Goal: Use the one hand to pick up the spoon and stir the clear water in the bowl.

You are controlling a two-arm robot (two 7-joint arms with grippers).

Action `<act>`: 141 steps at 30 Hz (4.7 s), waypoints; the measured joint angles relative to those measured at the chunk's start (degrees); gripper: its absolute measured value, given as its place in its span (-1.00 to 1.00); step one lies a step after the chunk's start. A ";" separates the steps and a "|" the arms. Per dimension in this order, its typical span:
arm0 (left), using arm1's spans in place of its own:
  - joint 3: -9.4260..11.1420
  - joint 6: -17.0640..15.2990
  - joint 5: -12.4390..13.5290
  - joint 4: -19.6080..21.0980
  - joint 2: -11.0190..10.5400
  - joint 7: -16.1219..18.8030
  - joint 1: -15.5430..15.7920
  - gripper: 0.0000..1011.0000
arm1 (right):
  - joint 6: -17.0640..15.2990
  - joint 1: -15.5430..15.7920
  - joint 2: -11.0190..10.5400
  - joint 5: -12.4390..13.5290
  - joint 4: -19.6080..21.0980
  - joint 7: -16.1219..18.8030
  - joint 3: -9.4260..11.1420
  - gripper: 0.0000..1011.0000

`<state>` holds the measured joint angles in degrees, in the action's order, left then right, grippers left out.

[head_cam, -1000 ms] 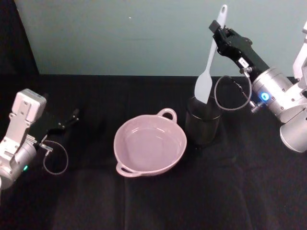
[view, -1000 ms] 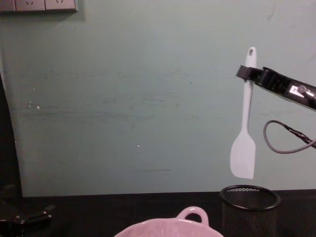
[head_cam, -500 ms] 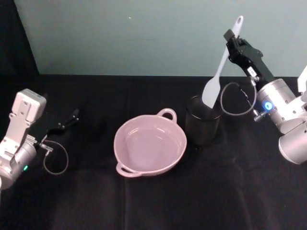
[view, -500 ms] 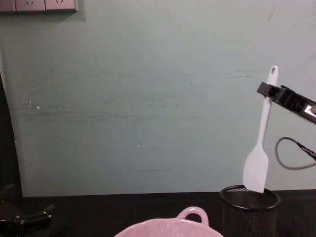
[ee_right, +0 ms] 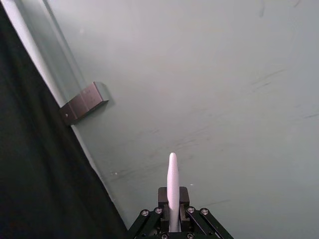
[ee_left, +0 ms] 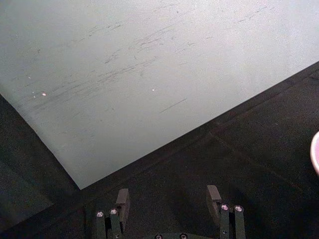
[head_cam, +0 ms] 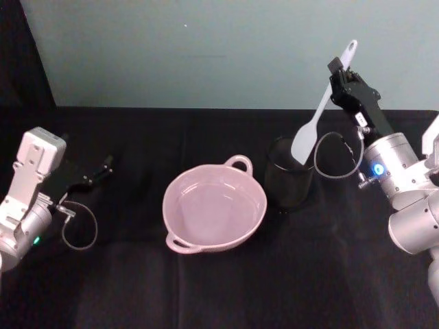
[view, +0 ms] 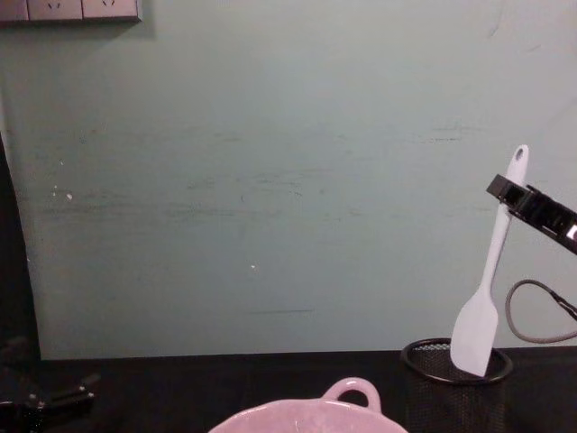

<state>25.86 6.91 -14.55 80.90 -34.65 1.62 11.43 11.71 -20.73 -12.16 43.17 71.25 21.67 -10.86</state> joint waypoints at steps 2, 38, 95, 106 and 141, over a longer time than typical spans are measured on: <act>0.00 0.00 0.00 0.00 0.00 0.00 0.00 1.00 | 0.62 0.49 0.66 -0.39 0.02 -0.49 0.42 -0.78; 0.00 0.00 0.00 0.00 0.00 0.00 0.00 1.00 | -1.16 5.40 3.84 -0.72 1.40 -1.87 4.19 -0.78; 0.00 0.00 0.00 0.00 0.00 0.00 0.00 1.00 | 2.78 6.46 4.70 -1.62 0.61 -0.53 4.47 -0.78; 0.00 0.00 0.00 0.00 0.00 0.00 0.00 1.00 | 4.24 6.20 5.55 -3.65 -0.72 -1.18 4.92 -0.78; 0.00 0.00 0.00 0.00 0.00 0.00 0.00 1.00 | 5.04 4.88 6.78 -7.37 -3.52 -0.94 5.58 -0.78</act>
<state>25.86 6.91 -14.55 80.90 -34.65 1.62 11.43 16.75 -15.84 -5.38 35.80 67.73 20.73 -5.28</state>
